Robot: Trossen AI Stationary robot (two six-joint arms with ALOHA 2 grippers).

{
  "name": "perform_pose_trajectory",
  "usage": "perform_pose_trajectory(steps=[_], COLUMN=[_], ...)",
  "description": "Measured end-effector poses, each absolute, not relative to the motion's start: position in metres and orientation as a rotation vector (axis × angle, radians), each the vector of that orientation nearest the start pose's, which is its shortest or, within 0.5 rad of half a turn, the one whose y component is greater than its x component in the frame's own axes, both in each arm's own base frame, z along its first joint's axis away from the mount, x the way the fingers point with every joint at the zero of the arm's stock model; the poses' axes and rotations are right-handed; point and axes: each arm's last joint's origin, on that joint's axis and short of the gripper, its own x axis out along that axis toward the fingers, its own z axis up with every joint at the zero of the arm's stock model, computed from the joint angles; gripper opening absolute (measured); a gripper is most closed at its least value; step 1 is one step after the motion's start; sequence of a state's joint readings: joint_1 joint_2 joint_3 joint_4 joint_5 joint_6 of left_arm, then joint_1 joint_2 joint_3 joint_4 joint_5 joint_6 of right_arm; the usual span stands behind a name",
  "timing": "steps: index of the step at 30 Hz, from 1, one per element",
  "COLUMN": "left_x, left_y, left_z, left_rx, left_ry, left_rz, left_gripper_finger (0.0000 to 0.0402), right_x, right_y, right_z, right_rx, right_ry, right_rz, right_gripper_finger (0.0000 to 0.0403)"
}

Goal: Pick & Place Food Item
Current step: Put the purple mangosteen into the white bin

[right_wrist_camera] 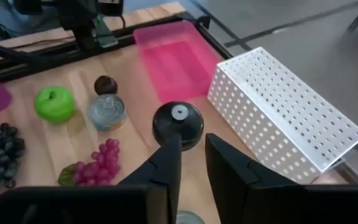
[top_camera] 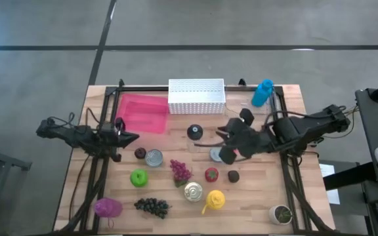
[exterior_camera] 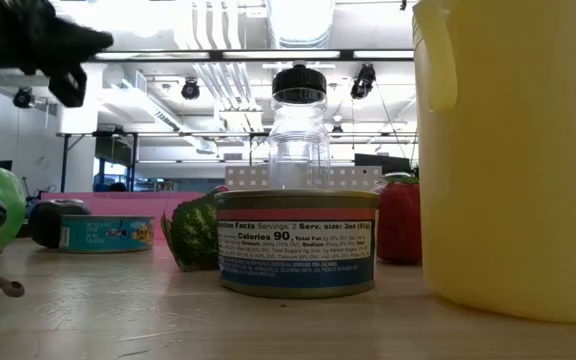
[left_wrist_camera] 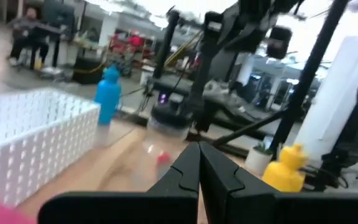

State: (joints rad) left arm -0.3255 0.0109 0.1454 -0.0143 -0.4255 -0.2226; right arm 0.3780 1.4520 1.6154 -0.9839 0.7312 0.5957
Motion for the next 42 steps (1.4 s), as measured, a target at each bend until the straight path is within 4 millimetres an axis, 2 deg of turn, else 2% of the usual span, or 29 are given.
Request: perform_pose_trajectory(steps=[5, 9, 17, 22, 26, 31, 35, 38, 42], left_x=[0.081, 0.088, 0.12, 0.139, 0.151, 0.159, 0.161, 0.16, 0.159], left_y=[-0.015, -0.017, -0.028, -0.034, -0.04, -0.045, -0.048, -0.051, -0.053], left_z=[0.229, 0.242, 0.258, 0.269, 0.267, 0.26, 0.267, 0.266, 0.266], left_rx=[-0.19, -0.124, -0.013, 0.003, 0.027, 0.054, 0.046, 0.049, 0.051], left_ry=[-0.137, -0.095, 0.095, 0.154, 0.216, 0.264, 0.245, 0.253, 0.253], left_rz=[0.09, 0.095, 0.101, 0.103, 0.094, 0.074, 0.054, 0.022, 0.006], left_gripper_finger=[0.0006, 0.0006, 0.0006, 0.0006, 0.0006, 0.0006, 0.0006, 0.0006, 0.0006], right_x=[0.26, 0.259, 0.268, 0.272, 0.274, 0.281, 0.28, 0.274, 0.259], right_y=[0.104, 0.11, 0.117, 0.123, 0.13, 0.134, 0.134, 0.134, 0.133], right_z=[0.401, 0.4, 0.389, 0.379, 0.373, 0.354, 0.328, 0.309, 0.296], right_rx=[0.114, 0.099, 0.07, 0.041, 0.027, 0.072, 0.118, 0.158, 0.23], right_ry=[0.526, 0.524, 0.557, 0.585, 0.6, 0.626, 0.657, 0.678, 0.673], right_rz=[-0.513, -0.502, -0.503, -0.498, -0.487, -0.523, -0.579, -0.618, -0.648], right_gripper_finger=[0.0054, 0.0052, 0.0052, 0.0052, 0.0052, 0.0052, 0.0052, 0.0052, 0.0052])
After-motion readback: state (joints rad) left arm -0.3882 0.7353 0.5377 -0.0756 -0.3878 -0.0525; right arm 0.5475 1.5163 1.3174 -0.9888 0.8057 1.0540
